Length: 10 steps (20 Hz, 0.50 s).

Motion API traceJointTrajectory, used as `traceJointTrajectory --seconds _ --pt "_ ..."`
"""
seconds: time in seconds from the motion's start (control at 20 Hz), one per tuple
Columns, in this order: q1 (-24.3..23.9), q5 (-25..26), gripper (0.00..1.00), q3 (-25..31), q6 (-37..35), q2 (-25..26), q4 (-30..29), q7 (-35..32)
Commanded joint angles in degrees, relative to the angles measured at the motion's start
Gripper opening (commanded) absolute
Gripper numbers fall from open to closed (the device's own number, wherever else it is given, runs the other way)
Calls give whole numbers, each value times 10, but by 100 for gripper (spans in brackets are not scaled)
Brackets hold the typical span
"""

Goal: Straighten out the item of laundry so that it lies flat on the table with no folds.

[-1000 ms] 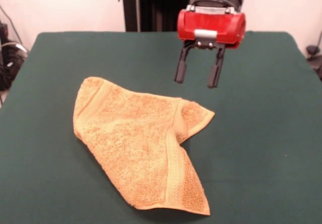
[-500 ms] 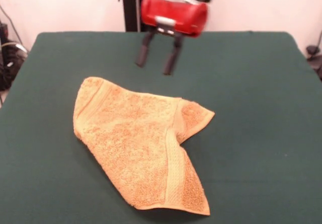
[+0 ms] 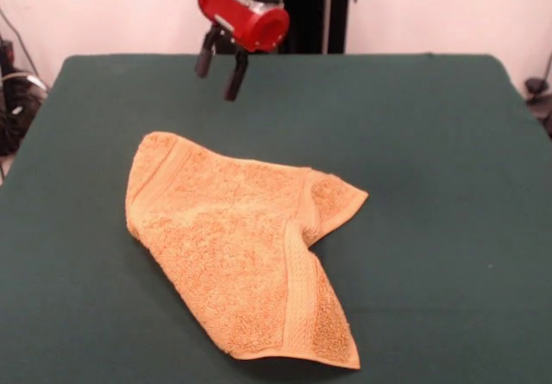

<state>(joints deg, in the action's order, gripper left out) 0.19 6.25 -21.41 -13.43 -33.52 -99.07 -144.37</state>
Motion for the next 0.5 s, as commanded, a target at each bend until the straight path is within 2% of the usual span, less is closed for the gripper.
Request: traceJointTrajectory --seconds 0.05,0.25,0.4,0.5 --pt "16 -25 100 110 21 60 -73 -71" --pt "49 -47 100 104 70 78 -75 -113" --pt "117 -74 100 40 105 111 -46 -150" --pt "143 -92 100 14 140 129 -30 -154"
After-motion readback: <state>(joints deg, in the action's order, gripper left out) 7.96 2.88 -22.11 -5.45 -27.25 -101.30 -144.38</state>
